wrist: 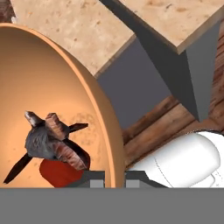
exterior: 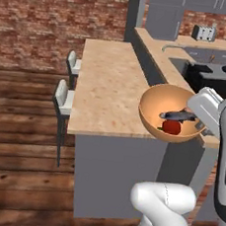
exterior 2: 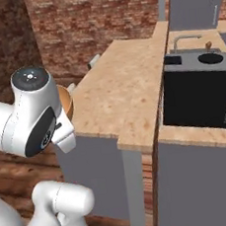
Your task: The microwave is finished heating the fish and bell pepper. Take the bowl containing the food and place it on the dining counter.
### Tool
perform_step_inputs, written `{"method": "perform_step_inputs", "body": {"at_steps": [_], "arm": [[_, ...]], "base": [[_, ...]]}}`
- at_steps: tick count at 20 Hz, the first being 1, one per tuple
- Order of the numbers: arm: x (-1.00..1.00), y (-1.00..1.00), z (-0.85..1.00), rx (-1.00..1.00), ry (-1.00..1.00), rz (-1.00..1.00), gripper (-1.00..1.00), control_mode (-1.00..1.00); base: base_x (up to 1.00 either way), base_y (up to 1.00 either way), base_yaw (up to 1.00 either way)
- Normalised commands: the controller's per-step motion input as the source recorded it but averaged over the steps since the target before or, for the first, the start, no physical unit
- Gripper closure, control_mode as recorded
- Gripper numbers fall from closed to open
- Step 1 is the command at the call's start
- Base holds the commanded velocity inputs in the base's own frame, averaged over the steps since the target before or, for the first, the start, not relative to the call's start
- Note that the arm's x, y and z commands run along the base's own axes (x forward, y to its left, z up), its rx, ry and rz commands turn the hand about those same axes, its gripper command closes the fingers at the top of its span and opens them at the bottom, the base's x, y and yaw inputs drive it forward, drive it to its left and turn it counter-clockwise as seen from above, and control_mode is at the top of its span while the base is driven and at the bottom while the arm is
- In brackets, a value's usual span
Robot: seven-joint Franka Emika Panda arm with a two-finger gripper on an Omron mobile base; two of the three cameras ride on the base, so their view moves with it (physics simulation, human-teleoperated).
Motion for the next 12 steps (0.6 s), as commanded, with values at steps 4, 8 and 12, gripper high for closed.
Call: {"method": "perform_step_inputs", "body": {"at_steps": [4,8,12], "arm": [[0.00,0.00,0.00,0.00,0.00,0.00,1.00,1.00],[0.50,0.05,0.00,0.00,0.00,-0.07,1.00,-1.00],[1.00,0.67,-0.02,0.00,0.00,-0.13,1.00,-1.00]], "base": [[0.96,0.42,-0.47],[0.46,0.00,-0.15],[0.00,0.00,0.00]]}}
